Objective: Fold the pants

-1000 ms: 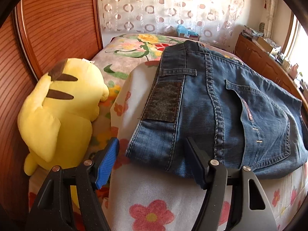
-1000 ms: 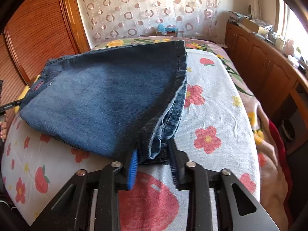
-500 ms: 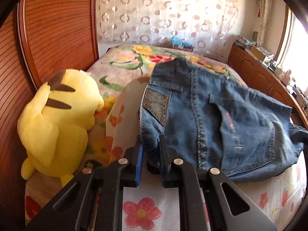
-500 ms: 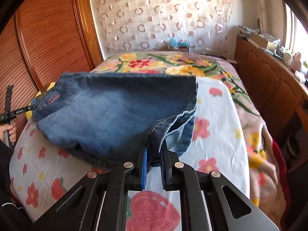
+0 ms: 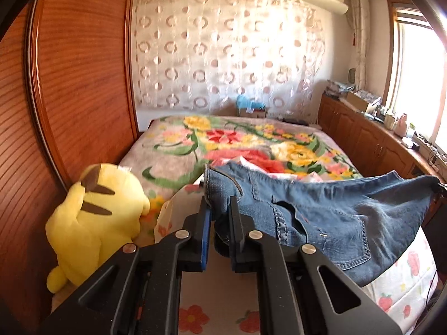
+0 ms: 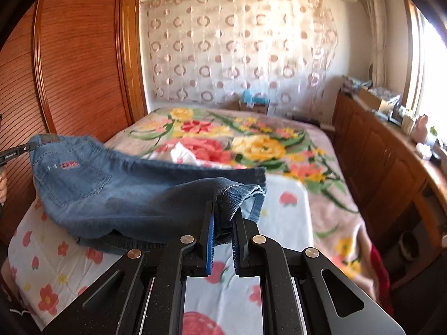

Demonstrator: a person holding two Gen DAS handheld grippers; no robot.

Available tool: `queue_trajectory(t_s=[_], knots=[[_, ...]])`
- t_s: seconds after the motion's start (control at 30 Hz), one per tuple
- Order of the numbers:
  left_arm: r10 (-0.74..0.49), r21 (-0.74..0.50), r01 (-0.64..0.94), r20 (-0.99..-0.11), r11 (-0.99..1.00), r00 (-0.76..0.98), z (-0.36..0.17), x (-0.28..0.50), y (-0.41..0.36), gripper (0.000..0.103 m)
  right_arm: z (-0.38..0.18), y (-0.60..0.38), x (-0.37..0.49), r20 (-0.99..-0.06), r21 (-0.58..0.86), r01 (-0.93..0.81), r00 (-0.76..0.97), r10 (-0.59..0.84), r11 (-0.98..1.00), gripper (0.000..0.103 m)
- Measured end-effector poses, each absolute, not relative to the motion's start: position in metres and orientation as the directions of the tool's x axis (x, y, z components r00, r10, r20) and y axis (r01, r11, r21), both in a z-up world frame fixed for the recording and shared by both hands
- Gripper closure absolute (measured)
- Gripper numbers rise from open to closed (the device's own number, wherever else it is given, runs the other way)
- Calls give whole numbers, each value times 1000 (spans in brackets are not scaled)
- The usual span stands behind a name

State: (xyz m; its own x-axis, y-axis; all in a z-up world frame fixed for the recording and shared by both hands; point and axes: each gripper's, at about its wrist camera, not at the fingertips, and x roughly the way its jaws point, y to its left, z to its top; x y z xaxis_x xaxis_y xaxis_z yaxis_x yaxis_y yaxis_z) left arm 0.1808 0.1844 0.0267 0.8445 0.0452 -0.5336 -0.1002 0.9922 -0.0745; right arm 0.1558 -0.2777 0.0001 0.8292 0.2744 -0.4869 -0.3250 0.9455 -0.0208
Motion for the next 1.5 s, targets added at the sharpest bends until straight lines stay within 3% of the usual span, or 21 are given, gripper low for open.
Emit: queue_trajectory(t_s=[0.23, 0.6, 1.07, 1.23, 1.37, 1.43, 1.5], knots=[[18, -88, -73, -507, 993, 862, 33, 156, 180, 91, 19, -288, 112, -395, -22, -307, 877, 274, 951, 94], [-8, -124, -58, -475, 991, 880, 30, 77, 172, 91, -1, -308, 28, -358, 13, -272, 897, 259, 962, 94], [3, -95, -89, -666, 992, 746, -68, 39, 164, 88, -107, -329, -14, -563, 196, -234, 768, 305, 952, 96], [22, -69, -92, -672, 993, 740, -69, 40, 164, 75, -105, -330, -6, -581, 209, -232, 752, 312, 950, 96], [29, -63, -94, -656, 994, 755, -66, 35, 169, 55, -97, -330, -2, -581, 212, -226, 753, 308, 951, 96], [22, -62, -82, -652, 995, 758, -62, 34, 168, 53, -102, -329, -5, -581, 215, -225, 753, 310, 950, 96], [20, -48, -67, -650, 997, 760, -59, 34, 164, 35, -107, -330, -8, -584, 216, -226, 749, 312, 950, 96]])
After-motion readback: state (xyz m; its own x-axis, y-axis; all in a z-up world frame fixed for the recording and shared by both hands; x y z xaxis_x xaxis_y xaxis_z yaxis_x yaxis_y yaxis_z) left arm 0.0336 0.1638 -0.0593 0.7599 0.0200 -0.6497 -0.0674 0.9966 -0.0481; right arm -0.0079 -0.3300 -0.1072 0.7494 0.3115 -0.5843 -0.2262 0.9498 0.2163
